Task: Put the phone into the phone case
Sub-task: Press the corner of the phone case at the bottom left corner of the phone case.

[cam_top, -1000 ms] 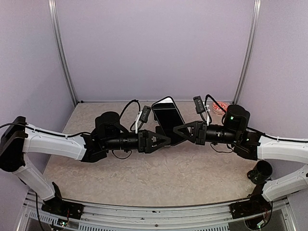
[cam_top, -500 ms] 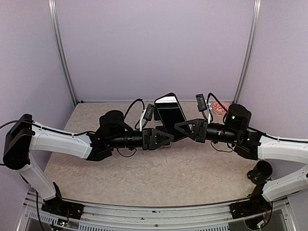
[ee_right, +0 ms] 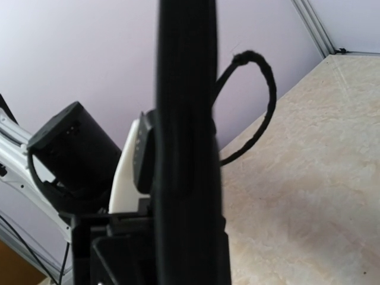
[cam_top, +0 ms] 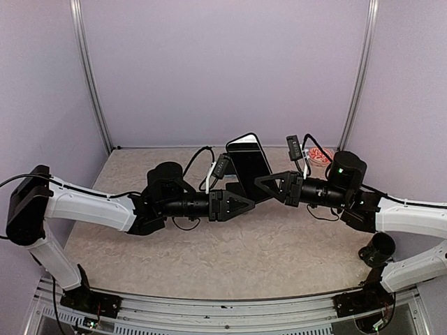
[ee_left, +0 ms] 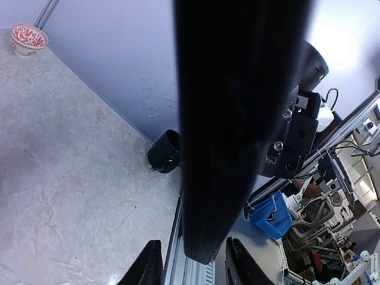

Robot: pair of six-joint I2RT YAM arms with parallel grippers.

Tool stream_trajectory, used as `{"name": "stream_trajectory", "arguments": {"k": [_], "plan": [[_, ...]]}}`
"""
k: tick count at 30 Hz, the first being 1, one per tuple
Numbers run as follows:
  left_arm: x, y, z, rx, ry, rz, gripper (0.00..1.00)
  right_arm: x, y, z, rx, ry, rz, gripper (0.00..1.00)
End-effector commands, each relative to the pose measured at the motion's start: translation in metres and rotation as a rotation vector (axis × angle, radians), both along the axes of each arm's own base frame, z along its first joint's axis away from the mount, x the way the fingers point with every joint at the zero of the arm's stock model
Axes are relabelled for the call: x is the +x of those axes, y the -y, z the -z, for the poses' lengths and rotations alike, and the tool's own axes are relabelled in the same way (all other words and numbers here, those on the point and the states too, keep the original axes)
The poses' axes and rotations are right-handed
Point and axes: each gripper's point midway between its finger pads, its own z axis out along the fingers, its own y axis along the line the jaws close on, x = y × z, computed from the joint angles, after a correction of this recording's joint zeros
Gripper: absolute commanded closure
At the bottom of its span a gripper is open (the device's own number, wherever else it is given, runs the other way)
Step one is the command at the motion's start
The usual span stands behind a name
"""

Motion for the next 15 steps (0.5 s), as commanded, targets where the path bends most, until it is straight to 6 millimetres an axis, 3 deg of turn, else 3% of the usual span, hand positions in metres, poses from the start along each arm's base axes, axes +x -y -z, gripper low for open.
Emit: {"name": "stream_trajectory", "arguments": {"k": [1,10,15], "plan": [[-0.0154,0.0096,-0.0267,-0.083,0.052,0.073,0.63,-0.0042,0.0018,-0.0046,0.017,0.035,-0.006,1.0],[-0.0186,0.0109,-0.033,-0.122,0.044,0.098,0.64,-0.002,0.0036,0.0016,-0.002,0.034,0.014,1.0],[-0.0185,0.011,-0.0337,-0.126,0.044,0.097,0.72,-0.0013,0.0039,0.0052,-0.01,0.03,0.017,1.0]]}}
